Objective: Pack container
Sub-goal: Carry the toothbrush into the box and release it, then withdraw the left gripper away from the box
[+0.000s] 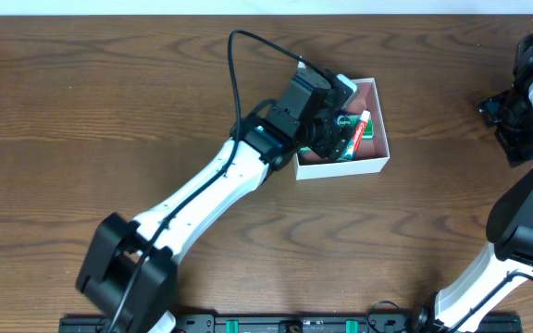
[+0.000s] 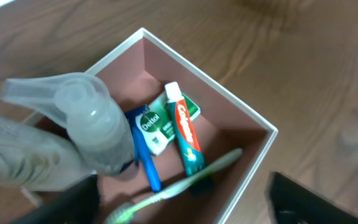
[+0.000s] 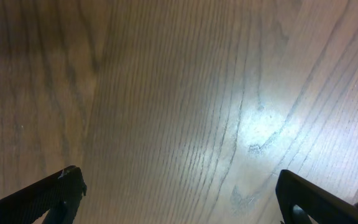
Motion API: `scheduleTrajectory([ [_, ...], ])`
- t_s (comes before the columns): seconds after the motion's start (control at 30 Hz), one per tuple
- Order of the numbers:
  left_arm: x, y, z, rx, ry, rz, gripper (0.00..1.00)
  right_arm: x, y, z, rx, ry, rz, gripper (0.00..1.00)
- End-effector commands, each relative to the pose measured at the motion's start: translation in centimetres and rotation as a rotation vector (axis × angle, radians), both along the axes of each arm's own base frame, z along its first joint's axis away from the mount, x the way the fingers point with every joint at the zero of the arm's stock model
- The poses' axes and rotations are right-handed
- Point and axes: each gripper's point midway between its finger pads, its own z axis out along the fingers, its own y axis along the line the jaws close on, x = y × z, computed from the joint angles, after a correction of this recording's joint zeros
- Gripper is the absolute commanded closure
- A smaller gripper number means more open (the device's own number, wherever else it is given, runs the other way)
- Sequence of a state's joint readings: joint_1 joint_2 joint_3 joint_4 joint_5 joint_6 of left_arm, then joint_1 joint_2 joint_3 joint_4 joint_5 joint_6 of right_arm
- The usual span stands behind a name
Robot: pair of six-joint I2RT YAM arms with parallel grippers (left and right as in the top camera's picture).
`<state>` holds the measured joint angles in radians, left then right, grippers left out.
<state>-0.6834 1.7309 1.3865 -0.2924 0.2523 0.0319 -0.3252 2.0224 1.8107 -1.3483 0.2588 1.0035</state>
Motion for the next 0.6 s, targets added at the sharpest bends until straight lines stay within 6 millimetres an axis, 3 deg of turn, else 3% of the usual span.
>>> scheduleTrajectory([
  [0.0,-0.9,2.1,5.6,-0.039,-0.085,0.046,0.04,0.0,-0.3,0.0,-0.013,0.003,-0.015,0.01],
  [0.17,-1.8,9.0,8.8,0.079,-0.144,0.234,0.02,0.0,-0.3,0.0,-0.014,0.002,-0.015,0.01],
  [0.37,-6.1,17.0,11.0,0.167,-0.106,0.398,0.02,0.0,-0.3,0.0,-0.013,0.003,-0.015,0.01],
  [0.57,-10.2,21.4,11.9,0.169,-0.051,0.486,0.02,0.0,-0.3,0.0,-0.013,0.003,-0.015,0.01],
])
